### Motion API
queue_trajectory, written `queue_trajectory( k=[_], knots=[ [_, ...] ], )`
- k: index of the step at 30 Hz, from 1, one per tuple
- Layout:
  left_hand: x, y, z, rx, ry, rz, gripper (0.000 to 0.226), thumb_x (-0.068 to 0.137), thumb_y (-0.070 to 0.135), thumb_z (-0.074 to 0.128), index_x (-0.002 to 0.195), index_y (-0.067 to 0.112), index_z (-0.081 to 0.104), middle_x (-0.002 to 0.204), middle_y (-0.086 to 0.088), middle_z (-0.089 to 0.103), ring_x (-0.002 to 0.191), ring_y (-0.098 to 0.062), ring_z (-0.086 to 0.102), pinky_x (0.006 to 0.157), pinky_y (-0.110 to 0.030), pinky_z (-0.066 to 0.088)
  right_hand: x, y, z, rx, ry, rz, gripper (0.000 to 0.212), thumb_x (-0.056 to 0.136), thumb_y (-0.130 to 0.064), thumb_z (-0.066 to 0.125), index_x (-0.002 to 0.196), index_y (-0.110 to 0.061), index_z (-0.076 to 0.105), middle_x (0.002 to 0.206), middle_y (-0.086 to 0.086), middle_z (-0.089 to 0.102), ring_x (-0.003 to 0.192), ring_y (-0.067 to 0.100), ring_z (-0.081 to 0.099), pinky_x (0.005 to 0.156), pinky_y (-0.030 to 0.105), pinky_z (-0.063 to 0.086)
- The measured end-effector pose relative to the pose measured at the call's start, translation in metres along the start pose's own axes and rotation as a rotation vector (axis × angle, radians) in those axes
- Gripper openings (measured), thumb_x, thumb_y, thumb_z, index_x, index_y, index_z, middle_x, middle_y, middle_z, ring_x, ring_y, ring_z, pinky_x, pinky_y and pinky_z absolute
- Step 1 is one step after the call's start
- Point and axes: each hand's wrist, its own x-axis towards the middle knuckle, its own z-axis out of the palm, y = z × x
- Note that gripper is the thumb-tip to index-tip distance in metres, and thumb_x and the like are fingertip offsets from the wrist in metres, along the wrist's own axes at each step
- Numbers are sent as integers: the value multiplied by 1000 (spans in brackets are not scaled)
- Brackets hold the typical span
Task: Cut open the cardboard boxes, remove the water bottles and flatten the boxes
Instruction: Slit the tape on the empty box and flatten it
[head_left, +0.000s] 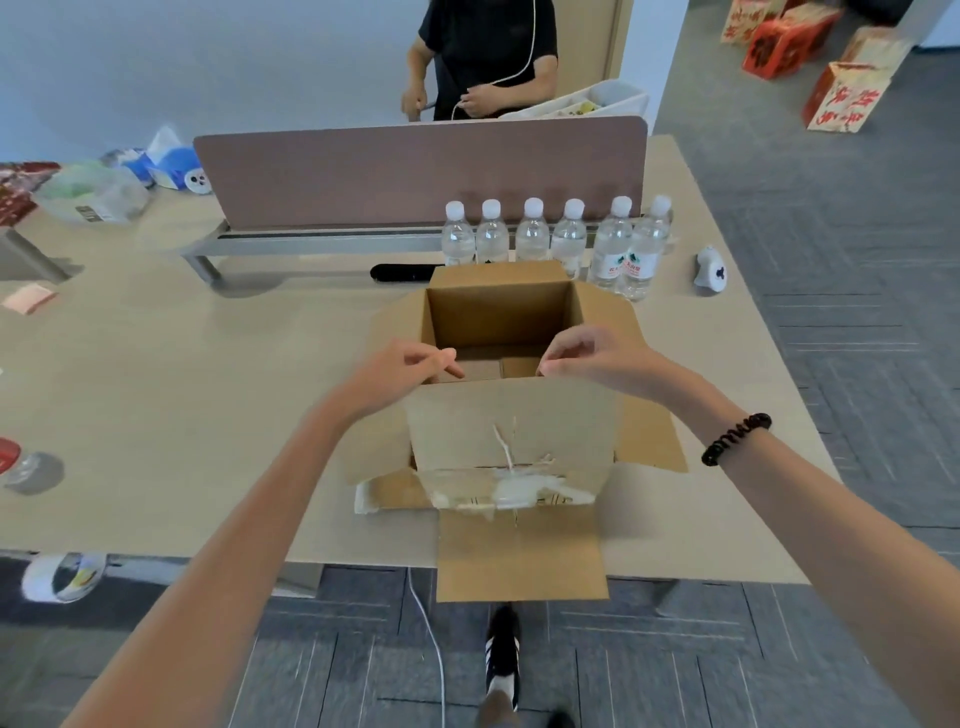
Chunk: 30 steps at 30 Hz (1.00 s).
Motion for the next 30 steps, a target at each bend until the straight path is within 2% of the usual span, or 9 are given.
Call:
queue_trajectory(
  k=[2,5,9,13,17,21,24,28,30],
  knots=[
    [-15,4,0,-74,-35,-18,33,102,31,47,103,15,76,74,0,60,66,5,56,72,-5,43,-17,-10,-1,40,-77,15,13,88,-29,69,89,-17,75,89,10,70,79,12,58,71,24,41],
    [-34,5,6,-158,-126,-51,25,100,26,52,108,14,73,82,-12,73,70,-5,67,75,-17,54,-35,-10,5,86,-197,90,19,90,-29,67,94,-11,74,91,8,73,81,14,68,73,23,51],
    [-45,-12,30,-97,-264,-115,23,95,23,63,117,16,67,90,-7,76,80,-20,71,79,-27,58,-45,5,28,33,-220,115,12,90,-18,67,95,-7,71,89,8,73,79,17,70,71,28,56],
    [-52,-35,56,115,-210,-94,41,86,31,73,125,25,62,117,10,65,107,-8,58,103,-33,45,-48,24,50,-207,-197,100,36,80,-33,77,110,-17,66,106,-3,66,98,12,62,84,23,50],
    [-56,-46,75,222,-189,-82,63,84,37,75,140,25,49,140,8,50,123,-10,46,108,-34,38,-49,41,65,-331,-324,169,58,84,-41,72,133,-20,49,131,-4,51,115,13,48,94,27,38],
    [-53,-58,92,506,-167,-29,67,86,47,69,144,28,42,145,7,48,132,-17,42,112,-39,33,-49,50,80,-446,-334,222,62,85,-44,70,137,-23,43,135,0,51,116,20,50,91,32,43],
    [-49,-62,101,552,-137,13,59,92,52,58,143,27,43,143,5,50,131,-16,43,111,-40,36,-50,46,85,-612,-307,191,61,87,-45,67,138,-23,43,129,4,56,112,22,53,86,34,46],
    [-42,-60,109,682,-117,116,49,99,52,44,139,24,49,126,2,56,113,-13,47,95,-29,41,-49,43,89,-814,-265,124,58,89,-48,62,140,-26,44,126,3,60,110,23,58,80,33,45],
    [-39,-63,112,704,-100,157,46,101,49,40,136,22,51,119,1,54,103,-10,43,89,-26,40,-48,44,93,-894,-240,87,47,93,-46,57,134,-26,48,109,1,65,98,22,62,73,32,44]
  ],
)
